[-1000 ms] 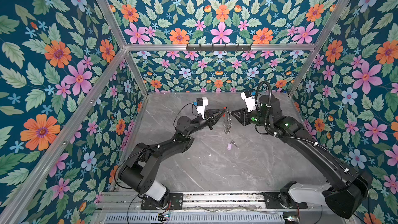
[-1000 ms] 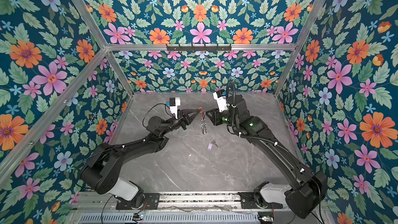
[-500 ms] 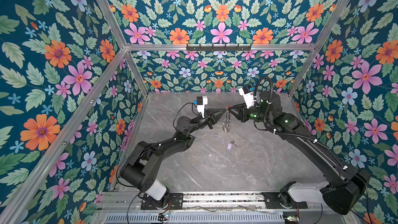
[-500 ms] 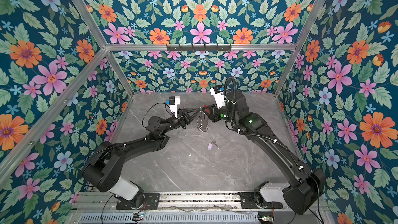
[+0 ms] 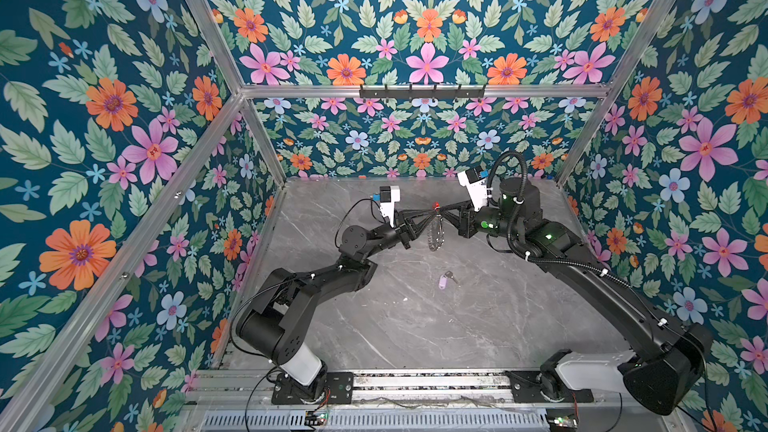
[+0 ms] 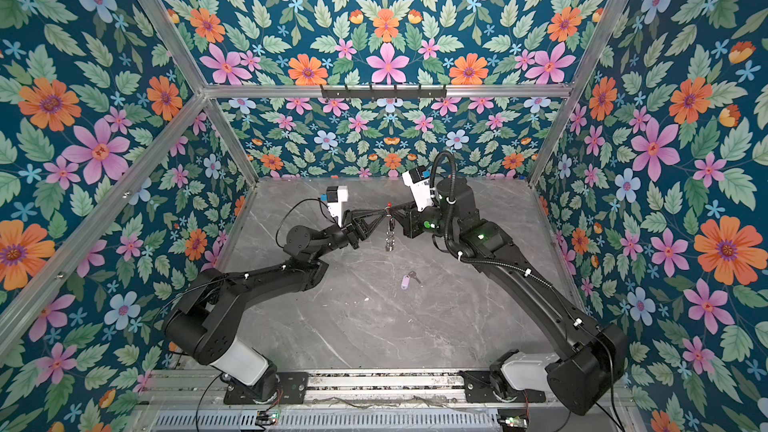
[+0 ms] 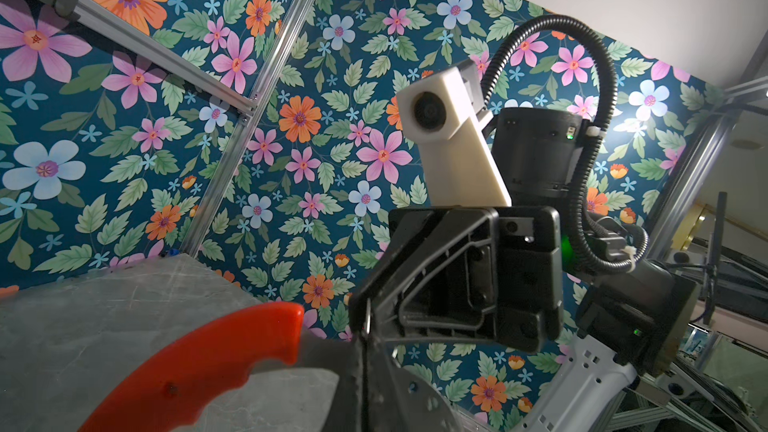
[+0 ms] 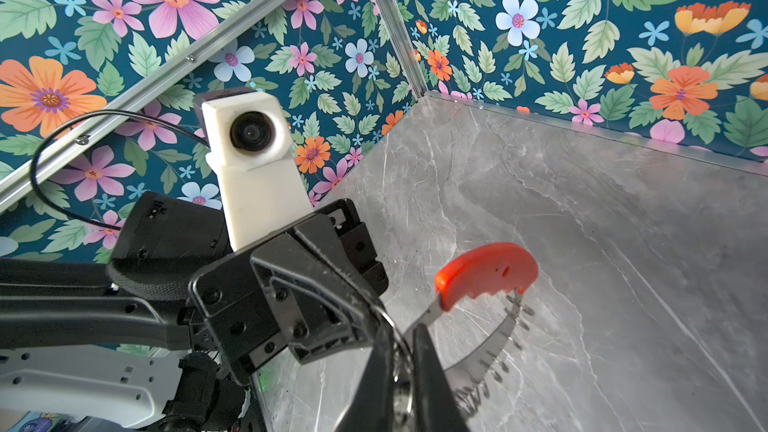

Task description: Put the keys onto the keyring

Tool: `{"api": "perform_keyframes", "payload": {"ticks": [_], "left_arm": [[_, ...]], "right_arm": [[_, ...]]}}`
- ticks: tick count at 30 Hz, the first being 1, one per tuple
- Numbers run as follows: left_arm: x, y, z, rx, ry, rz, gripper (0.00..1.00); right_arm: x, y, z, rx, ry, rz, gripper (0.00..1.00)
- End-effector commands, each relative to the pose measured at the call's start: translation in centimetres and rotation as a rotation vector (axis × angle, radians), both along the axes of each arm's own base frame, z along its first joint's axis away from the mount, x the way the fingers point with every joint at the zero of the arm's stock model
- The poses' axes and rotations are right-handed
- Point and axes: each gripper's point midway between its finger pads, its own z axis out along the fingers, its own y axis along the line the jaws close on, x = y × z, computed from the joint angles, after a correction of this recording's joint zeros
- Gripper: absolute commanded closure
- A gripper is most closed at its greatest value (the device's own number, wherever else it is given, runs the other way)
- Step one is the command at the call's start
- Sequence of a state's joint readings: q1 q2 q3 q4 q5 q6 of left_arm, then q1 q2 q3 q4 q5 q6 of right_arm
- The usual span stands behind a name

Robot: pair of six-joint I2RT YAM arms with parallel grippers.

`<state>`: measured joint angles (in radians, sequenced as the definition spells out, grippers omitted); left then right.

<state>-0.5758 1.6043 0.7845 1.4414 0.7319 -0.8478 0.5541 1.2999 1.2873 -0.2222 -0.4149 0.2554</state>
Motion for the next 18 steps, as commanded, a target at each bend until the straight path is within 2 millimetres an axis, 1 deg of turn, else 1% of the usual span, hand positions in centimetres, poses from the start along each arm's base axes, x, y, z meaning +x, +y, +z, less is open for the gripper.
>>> {"api": "perform_keyframes", "payload": {"ticks": [1,3,7,18], "left_arm": [[-0.81,0.58,1.76,-0.059,-0.063,-0.007,1.00],[-0.83,0.62,1.86,-0.062,-0.064,-0.007,1.00],[-0.80,0.62,1.88,-0.064,-0.062,-0.007,1.00],[-0.69,0.48,1.44,-0.057,-0.056,-0.010,1.00]], "right_arm": [[-0.31,0.44,0.95,0.042,-0.022,0.026,0.90],[-0.38,0.48,1.00,0.047,-0.025,0.030,0.92],[-0.53,0.57,1.27,0.060,-0.034,0.039,1.00],[-0.55,0.54,1.68,0.054,-0.070,0.045,1.00]]}}
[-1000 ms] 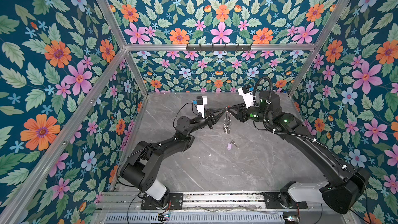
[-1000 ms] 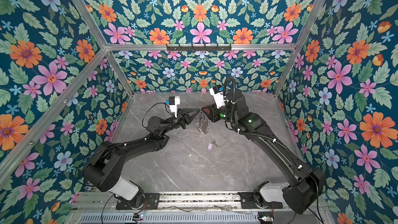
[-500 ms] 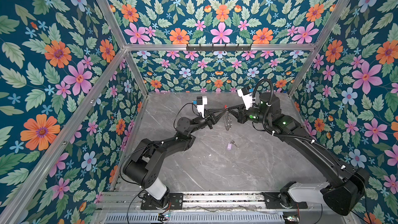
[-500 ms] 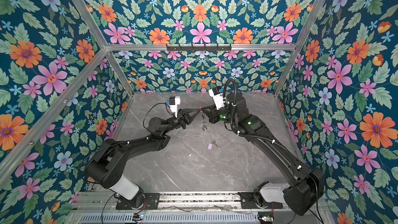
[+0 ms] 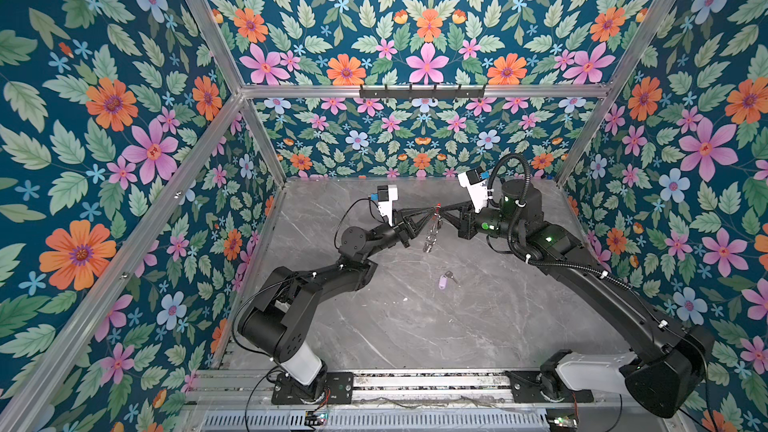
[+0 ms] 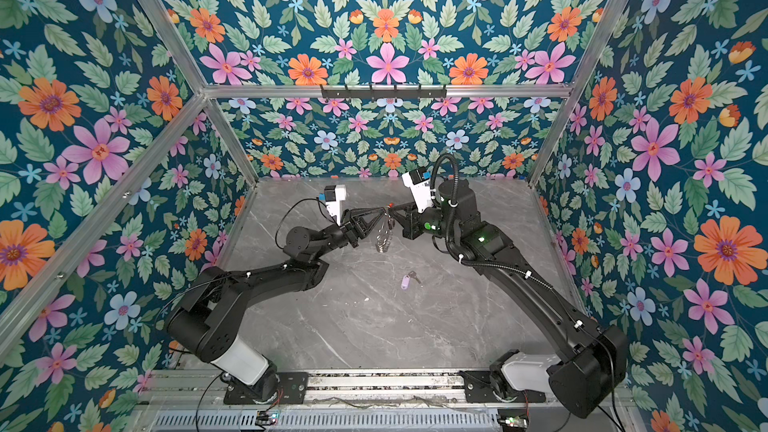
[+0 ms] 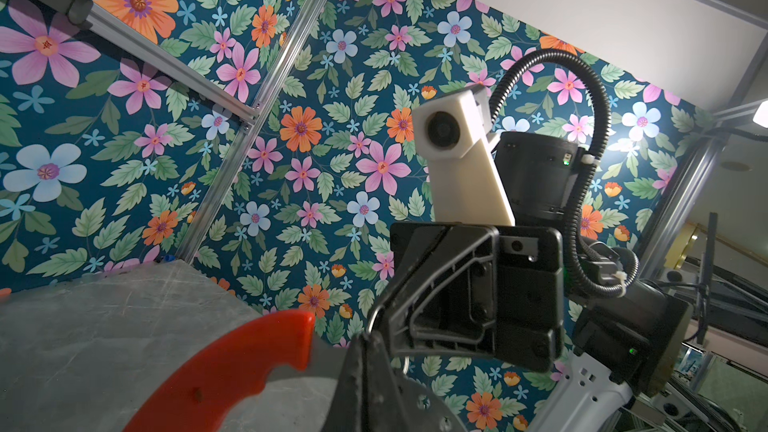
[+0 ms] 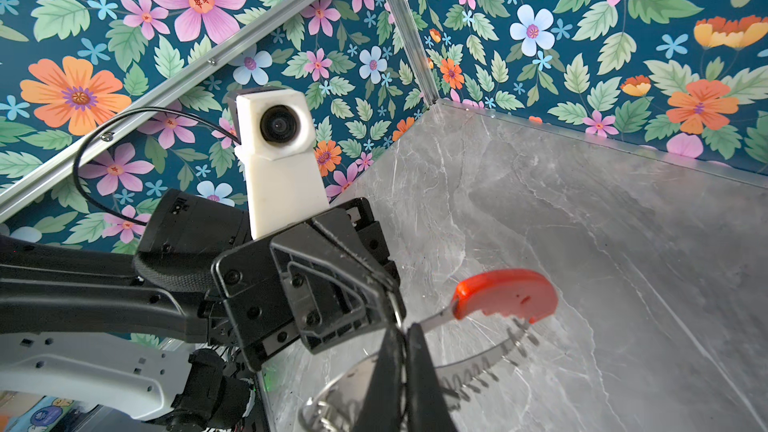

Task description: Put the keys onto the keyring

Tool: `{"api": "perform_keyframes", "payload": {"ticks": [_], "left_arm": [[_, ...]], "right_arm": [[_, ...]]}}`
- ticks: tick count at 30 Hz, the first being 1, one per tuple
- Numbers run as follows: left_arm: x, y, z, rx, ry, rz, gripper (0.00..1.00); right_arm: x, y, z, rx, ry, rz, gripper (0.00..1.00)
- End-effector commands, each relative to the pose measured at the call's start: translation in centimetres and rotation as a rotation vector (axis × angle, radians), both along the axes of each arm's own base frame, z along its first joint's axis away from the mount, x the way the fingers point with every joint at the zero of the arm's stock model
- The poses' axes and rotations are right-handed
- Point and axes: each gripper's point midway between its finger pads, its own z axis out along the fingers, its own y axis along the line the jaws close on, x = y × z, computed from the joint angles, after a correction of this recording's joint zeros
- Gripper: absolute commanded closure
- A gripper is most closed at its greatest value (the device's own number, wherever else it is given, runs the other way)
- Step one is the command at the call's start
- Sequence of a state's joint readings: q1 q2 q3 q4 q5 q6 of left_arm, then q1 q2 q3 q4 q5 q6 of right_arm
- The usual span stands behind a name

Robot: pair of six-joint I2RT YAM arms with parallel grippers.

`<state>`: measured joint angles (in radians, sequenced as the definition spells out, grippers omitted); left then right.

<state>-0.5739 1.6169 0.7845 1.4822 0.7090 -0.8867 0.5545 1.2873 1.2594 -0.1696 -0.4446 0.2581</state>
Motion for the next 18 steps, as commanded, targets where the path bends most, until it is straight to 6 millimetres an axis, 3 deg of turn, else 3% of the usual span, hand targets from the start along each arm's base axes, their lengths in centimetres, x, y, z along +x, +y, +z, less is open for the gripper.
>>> {"api": "perform_keyframes", "payload": {"ticks": [1,3,5,8,13,18], "left_arm": [[-0.9,0.2,1.0,-0.019,-0.074,-0.013,1.00],[-1.0,0.0,0.6,0.009,-0.099,-0.010,0.98],[-0.8,-0.3,-0.5,0.075,-0.117,-0.005,0.82],[0.1,-0.7,-2.9,0.233,-0.151,0.040,0.71],[1.7,-0.7,-6.6,0.525,-0.260,0.147,0.70],[1.4,-1.0,-7.3,0.622,-0.390,0.131,0.70]], "right_arm": [[-0.1,0.2,1.3,0.019,-0.051,0.014,1.00],[0.0,-0.1,1.2,-0.012,-0.072,0.005,1.00],[0.3,-0.6,0.6,-0.065,-0.100,-0.008,1.00],[0.5,-1.2,-0.4,-0.168,-0.160,-0.011,1.00],[1.0,-1.9,-1.9,-0.306,-0.254,-0.001,1.00],[1.3,-1.8,-2.8,-0.369,-0.310,0.027,1.00]]}}
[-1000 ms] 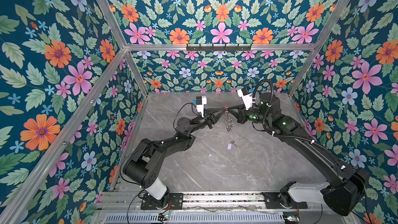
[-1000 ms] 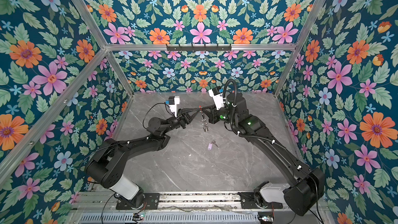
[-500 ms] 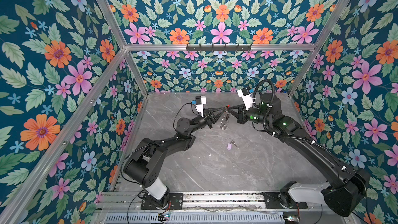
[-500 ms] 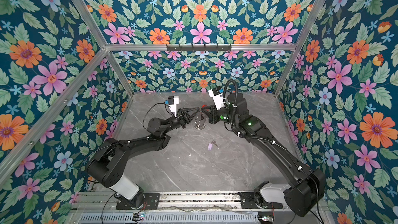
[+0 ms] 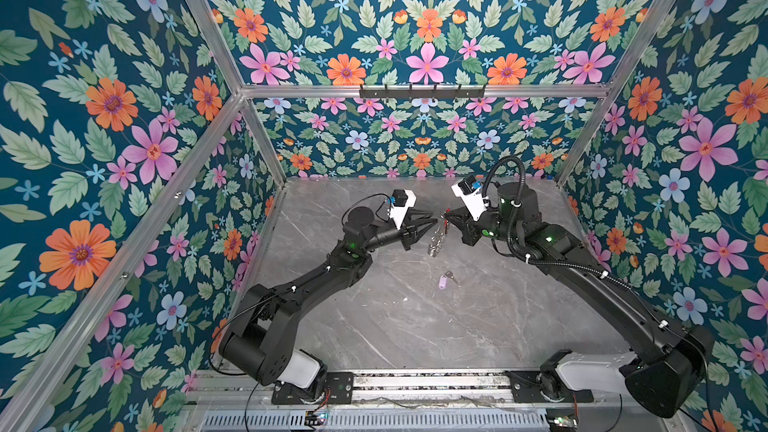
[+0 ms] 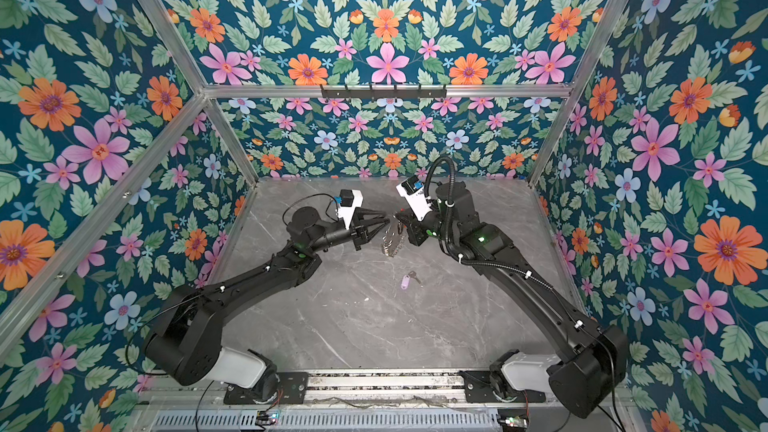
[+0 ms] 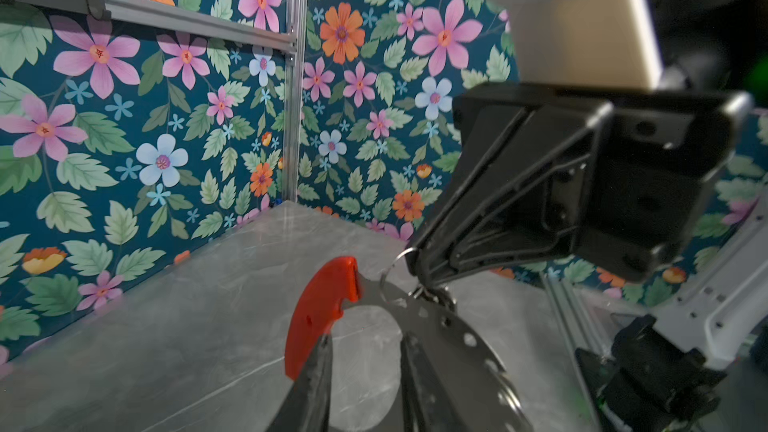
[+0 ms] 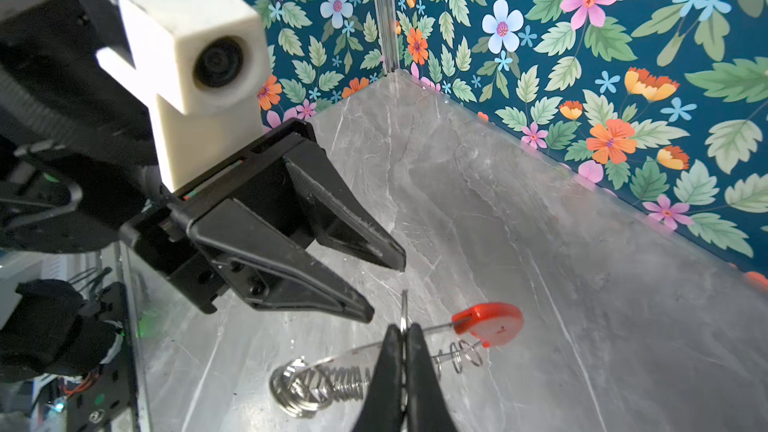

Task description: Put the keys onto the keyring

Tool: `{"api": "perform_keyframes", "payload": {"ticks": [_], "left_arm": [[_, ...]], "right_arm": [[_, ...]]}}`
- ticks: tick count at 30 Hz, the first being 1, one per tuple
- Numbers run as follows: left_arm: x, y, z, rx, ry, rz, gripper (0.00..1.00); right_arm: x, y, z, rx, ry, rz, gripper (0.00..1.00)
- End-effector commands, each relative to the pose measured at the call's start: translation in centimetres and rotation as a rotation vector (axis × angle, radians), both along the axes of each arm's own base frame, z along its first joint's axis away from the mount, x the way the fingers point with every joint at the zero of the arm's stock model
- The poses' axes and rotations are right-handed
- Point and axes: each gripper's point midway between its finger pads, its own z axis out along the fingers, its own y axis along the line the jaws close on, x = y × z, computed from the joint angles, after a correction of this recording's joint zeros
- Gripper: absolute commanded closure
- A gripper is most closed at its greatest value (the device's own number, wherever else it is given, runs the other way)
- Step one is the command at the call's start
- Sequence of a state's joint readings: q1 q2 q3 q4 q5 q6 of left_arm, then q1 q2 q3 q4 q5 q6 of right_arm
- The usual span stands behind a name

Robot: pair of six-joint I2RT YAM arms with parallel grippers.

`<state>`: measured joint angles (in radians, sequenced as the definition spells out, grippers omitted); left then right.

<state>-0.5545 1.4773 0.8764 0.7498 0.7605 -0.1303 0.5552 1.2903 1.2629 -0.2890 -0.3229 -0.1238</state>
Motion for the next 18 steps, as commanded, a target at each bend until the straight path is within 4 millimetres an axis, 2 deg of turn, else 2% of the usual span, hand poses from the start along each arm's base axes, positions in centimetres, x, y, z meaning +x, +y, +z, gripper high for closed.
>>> {"api": "perform_keyframes", "payload": {"ticks": [1,3,7,18], "left_arm": [[-0.4,-0.3,-2.3,0.141,-0.096,-0.038,0.70],[-1.1,-0.6,-2.4,0.162,-0.142,-0.090,0.71],[-1.0,-0.5,-2.2,0.180,-0.189,-0.084,0.71],[-0.6,-0.4,-0.1,0.158,-0.245,-0.084,0.71]], "right_arm": [[0.5,0.0,-0.1,-0.075,-0.093,0.033,1.00],[0.2,0.2,-0.5,-0.091,-0.092,0.059,1.00],[-0.1,0.4,-0.8,-0.095,-0.088,0.082,1.00],[-0.1,1.0,-1.8,-0.100,-0.060,0.097,1.00]]}}
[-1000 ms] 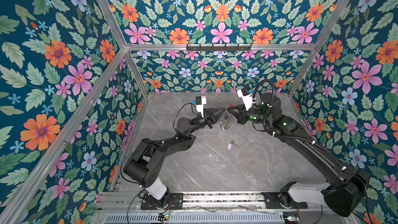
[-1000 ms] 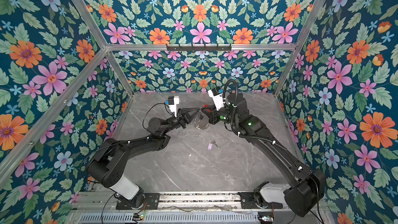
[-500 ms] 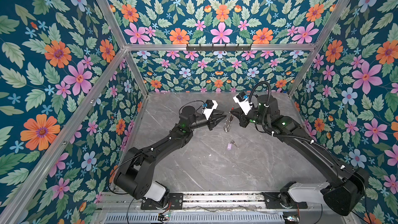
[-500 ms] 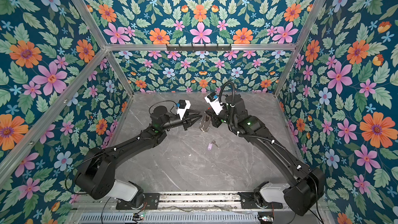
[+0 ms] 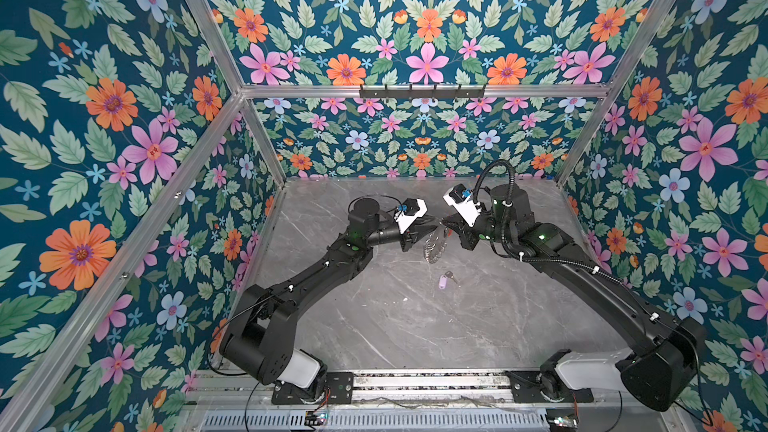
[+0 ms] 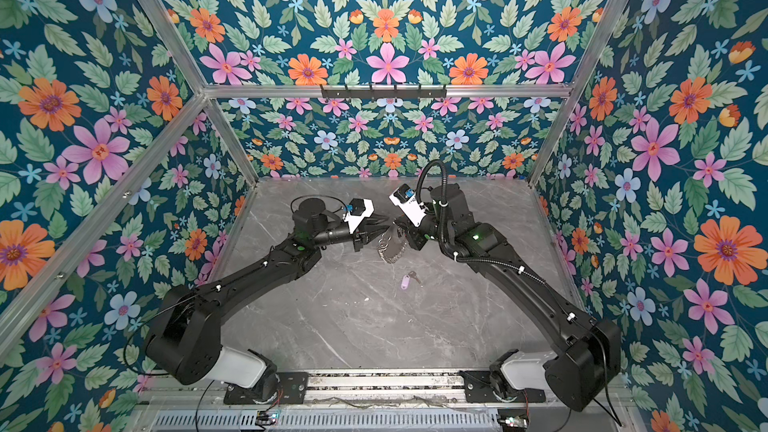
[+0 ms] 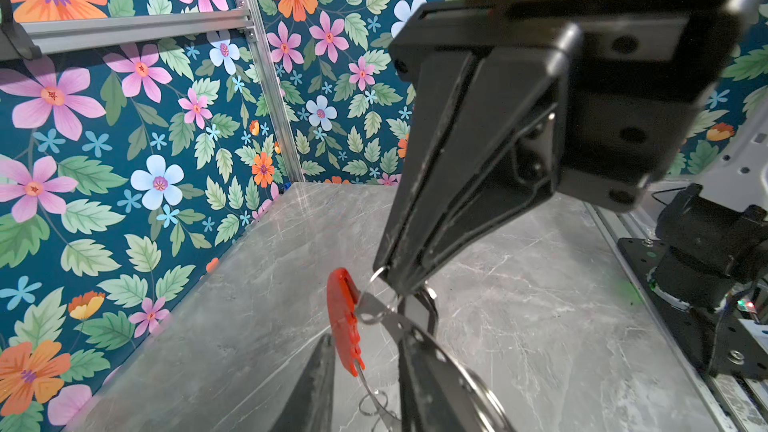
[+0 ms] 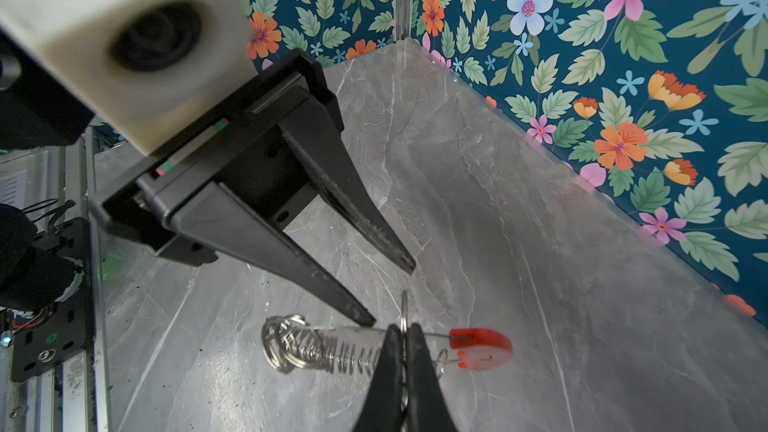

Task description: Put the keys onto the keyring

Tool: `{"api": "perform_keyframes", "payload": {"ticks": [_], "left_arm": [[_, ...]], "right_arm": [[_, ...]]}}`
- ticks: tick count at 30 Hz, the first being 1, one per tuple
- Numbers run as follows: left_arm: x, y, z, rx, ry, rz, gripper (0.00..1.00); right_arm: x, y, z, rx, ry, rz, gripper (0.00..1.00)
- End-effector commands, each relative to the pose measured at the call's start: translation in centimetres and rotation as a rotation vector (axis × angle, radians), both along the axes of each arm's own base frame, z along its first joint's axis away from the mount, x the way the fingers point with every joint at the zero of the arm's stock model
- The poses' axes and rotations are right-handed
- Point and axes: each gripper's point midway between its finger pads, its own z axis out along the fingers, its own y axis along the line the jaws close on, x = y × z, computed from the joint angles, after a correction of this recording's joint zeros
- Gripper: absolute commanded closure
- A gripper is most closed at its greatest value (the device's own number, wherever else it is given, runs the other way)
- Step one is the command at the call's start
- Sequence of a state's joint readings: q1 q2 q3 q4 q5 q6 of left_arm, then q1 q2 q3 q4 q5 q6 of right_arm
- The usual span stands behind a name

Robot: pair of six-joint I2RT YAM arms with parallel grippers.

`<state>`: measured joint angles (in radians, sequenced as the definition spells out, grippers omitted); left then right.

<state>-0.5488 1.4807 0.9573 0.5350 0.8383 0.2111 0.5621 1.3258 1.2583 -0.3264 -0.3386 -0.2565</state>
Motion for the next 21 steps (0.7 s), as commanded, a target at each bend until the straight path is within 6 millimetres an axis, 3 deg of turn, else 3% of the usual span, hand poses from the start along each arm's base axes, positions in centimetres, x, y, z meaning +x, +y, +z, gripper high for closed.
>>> {"api": "perform_keyframes", "payload": {"ticks": [1,14,21], "left_arm": [[-0.1,0.2,0.9,-0.010,-0.035,-0.013,0.71],[-0.2,-0.5,0.5,-0.011,-0.001,-0.067,0.71],[-0.3,-0.5,0.5,-0.013,-0.002,-0.082,0.76]], "right_arm": [[0.1,0.4,0.6,0.009,-0.032,0.024,1.00],[0.3,1.3,0.9,0.016,-0.026,0.045,1.00],[0.5,1.5,0.5,0.008,-0.015,0.052,1.00]]}}
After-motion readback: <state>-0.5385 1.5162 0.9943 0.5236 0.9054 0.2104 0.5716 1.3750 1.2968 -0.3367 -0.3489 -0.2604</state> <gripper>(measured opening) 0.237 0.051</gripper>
